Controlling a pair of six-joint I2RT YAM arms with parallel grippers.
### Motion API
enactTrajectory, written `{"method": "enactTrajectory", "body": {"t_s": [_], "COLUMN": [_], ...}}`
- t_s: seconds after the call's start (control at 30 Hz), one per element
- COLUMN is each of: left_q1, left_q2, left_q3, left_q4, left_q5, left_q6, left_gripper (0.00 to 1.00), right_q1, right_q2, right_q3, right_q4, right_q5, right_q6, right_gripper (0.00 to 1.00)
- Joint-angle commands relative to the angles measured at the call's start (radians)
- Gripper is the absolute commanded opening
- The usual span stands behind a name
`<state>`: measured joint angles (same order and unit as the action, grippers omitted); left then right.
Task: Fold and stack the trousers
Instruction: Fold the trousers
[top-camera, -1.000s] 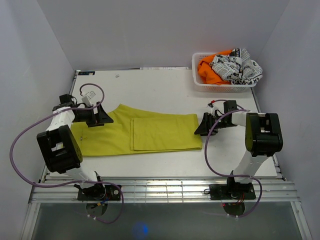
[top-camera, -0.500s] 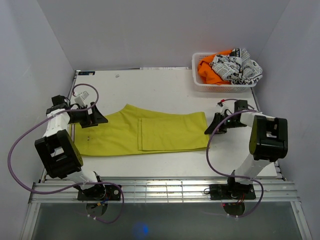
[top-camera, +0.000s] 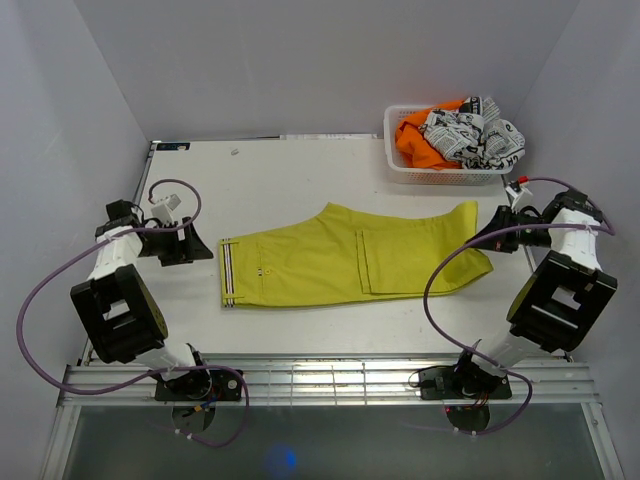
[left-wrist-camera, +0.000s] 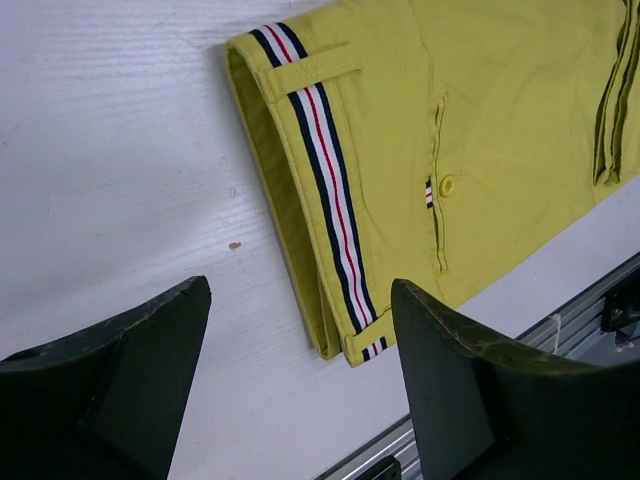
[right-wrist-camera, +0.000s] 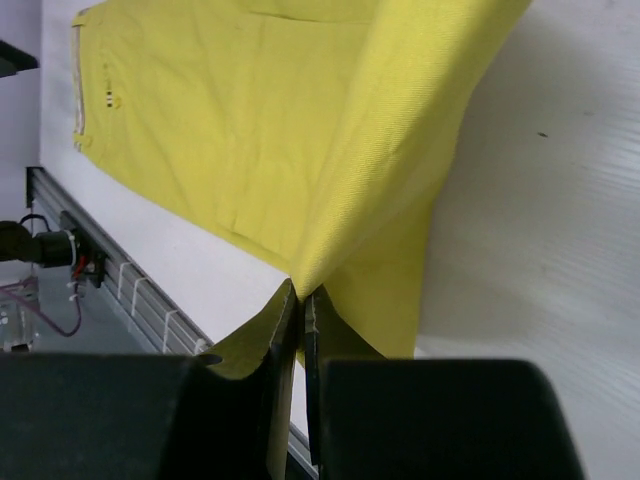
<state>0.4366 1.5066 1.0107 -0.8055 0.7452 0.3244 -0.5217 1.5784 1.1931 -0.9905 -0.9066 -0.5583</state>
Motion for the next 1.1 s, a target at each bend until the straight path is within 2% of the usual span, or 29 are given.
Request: {"method": "enactTrajectory", "body": {"t_s": [0.0,0.03,0.17,0.33,0.5,0.57,0.6,0.67,0.7,0.73,0.9,1.07], "left_q1": [0.002,-0.002,-0.024,-0.036,-0.078,-0.090,-0.093,-0.101,-0.102,-0.104,-0.107,-0.108], "left_q2": [0.020,0.027,0.075,0.167,0.250,0.299,0.314,0.355,0.368,0.375,0.380,0.365], "left_q3": [-0.027,-0.038,-0.078,-0.064,-0.038,-0.027,-0.024,-0.014,-0.008,-0.004,0.002,-0.011], "left_q4": [0.031,0.034,0.049,0.066,0.060,0.055,0.055,0.057,0.055,0.057,0.071,0.081], "left_q5": [0.029,0.036,0.049,0.059,0.077,0.103,0.111,0.120,0.121,0.125,0.134,0.129], "left_q6": [-0.001,-0.002,-0.001,-0.025,-0.030,-0.031,-0.036,-0.045,-0.048,-0.051,-0.070,-0.076], "left_gripper": [0.83,0.79,0.74,0.69,0.57,0.46,0.33,0.19,0.04,0.00,0.00,0.00], "right_q1": [0.043,0.054,0.126,0.259,0.389,0.434,0.484,0.537,0.607,0.638,0.831,0.986], "right_q2": [-0.052,-0.061,-0.107,-0.178,-0.212,-0.218,-0.221,-0.219,-0.212,-0.206,-0.121,0.004], "right_q3": [-0.010,-0.021,-0.073,-0.119,-0.138,-0.155,-0.158,-0.164,-0.162,-0.156,-0.099,-0.015], "right_q4": [-0.051,-0.027,0.142,0.380,0.550,0.654,0.685,0.786,0.815,0.841,1.015,1.086], "right_q5": [-0.171,-0.193,-0.235,-0.203,-0.154,-0.132,-0.106,-0.084,-0.060,-0.045,0.040,0.112], "right_q6": [0.023,0.050,0.237,0.471,0.653,0.745,0.773,0.852,0.876,0.897,1.014,1.064], "right_gripper": [0.08,0.08,0.08,0.08,0.08,0.08,0.08,0.08,0.08,0.08,0.08,0.08]}}
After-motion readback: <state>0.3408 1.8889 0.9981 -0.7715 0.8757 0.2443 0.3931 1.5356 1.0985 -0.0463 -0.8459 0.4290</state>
